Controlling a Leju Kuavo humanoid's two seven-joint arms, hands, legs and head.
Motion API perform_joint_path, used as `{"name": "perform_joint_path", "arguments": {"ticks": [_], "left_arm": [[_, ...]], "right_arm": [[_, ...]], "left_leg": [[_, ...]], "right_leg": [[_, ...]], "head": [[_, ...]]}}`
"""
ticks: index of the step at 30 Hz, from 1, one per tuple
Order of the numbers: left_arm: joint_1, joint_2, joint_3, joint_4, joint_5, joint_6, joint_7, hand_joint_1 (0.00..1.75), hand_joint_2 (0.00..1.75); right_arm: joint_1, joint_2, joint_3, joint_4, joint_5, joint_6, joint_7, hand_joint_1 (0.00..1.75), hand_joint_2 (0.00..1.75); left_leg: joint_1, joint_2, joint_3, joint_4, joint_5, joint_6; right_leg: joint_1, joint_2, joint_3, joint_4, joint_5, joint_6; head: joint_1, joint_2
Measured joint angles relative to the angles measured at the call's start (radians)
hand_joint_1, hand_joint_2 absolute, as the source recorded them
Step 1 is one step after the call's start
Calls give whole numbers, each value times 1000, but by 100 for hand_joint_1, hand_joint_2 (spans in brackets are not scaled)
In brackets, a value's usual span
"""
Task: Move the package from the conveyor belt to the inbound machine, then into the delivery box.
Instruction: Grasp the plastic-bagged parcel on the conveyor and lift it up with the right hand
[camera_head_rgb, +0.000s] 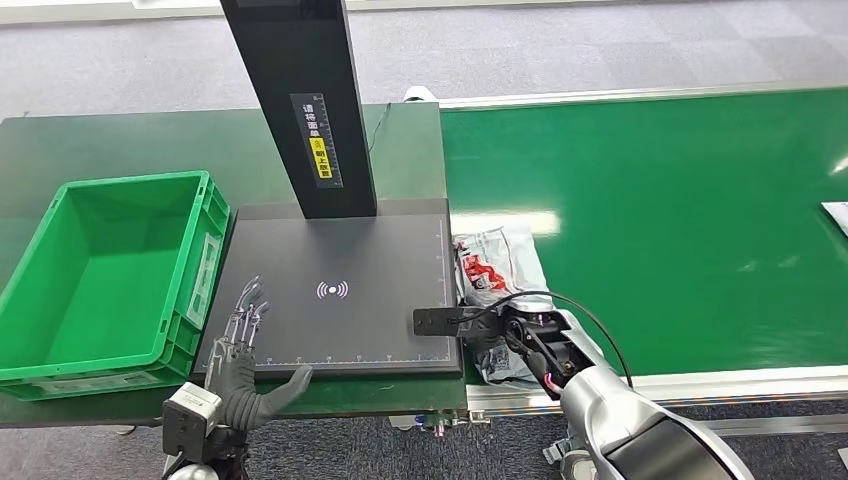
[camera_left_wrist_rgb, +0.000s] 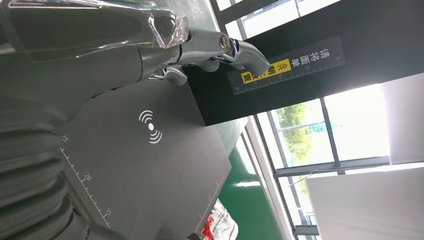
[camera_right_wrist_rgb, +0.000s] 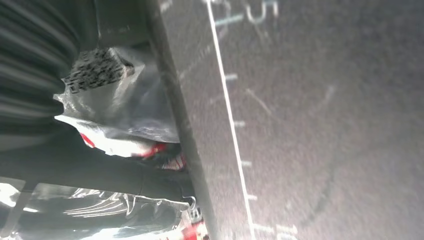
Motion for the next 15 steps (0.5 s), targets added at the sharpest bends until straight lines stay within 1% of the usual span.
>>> {"name": "perform_joint_path", "arguments": {"ticks": [15], "left_arm": [[8, 2, 2, 0, 0, 3, -4, 0, 175]], "right_arm": [[-1, 0, 3, 4, -28, -11, -11, 175, 175]], "left_leg": [[0, 0, -1, 0, 0, 0]], "right_leg": [[0, 0, 0, 0, 0, 0]], "head": [[0, 0]]}}
